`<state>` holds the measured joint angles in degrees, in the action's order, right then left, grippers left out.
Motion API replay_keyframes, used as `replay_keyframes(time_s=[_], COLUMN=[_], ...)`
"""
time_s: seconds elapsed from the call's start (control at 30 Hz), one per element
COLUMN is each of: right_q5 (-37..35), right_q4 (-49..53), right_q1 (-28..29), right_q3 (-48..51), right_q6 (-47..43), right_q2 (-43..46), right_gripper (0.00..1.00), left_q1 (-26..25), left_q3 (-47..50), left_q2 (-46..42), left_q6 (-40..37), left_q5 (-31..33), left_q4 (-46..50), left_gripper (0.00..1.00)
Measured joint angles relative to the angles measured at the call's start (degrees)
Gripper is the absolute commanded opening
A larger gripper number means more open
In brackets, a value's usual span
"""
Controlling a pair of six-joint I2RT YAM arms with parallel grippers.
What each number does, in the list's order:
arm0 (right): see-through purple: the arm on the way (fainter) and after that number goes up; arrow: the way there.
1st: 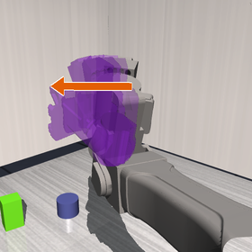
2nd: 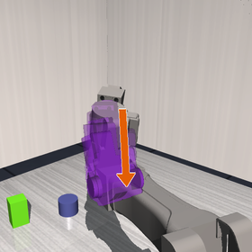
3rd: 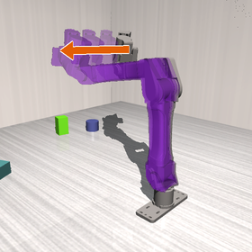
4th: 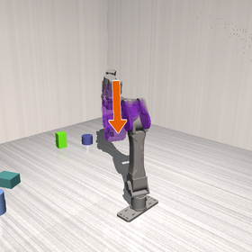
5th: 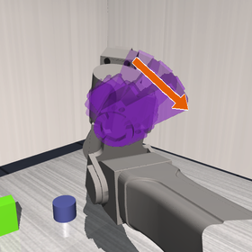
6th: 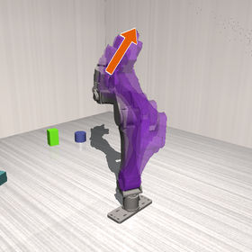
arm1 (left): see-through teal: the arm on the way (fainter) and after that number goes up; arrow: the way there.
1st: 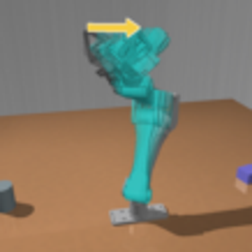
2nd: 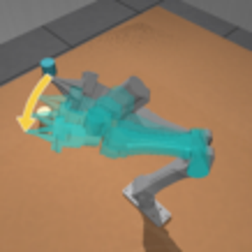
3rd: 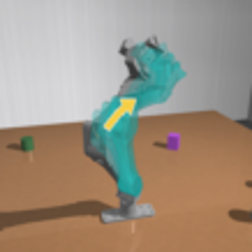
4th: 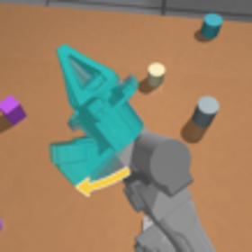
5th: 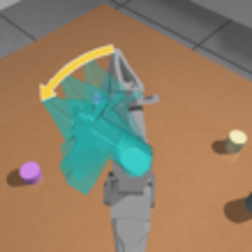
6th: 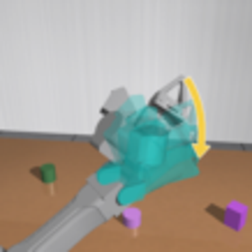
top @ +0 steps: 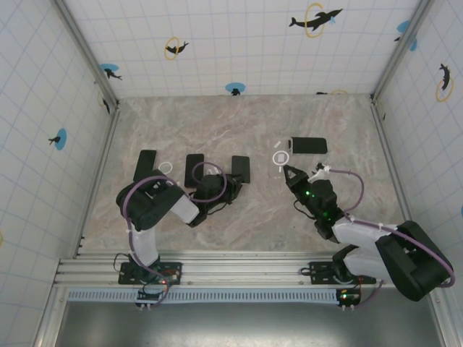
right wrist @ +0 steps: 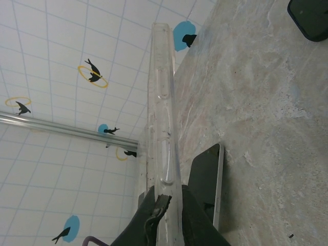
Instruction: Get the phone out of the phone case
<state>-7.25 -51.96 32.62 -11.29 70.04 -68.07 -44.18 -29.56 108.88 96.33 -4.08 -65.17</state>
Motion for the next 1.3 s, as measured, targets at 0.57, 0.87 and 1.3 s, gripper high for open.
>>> replay_keyframes(time_s=[0.57, 0.87, 1.3], right_q5=[1.3, 1.5, 1.8], right_q4=[0.1, 0.2, -0.5], right_q1=[-0.1, -0.1, 0.2], right_q3=[0.0, 0.0, 0.0], right_q6=[0.1, 0.3, -0.9], right_q2=[-1.0, -1.3, -7.6], right_gripper=[0.0, 0.0, 0.0], left_q1=[0.2, 0.2, 1.1], left_q3=[-1.6, -0.6, 1.2], left_q2=[-5.2, -8.1, -11.1], left_q6=[-2.0, -1.8, -2.3], left_q5=[-0.9, -0.9, -1.6], left_q4=[15.8, 19.0, 21.5], left_gripper=[0.67, 0.71, 0.73])
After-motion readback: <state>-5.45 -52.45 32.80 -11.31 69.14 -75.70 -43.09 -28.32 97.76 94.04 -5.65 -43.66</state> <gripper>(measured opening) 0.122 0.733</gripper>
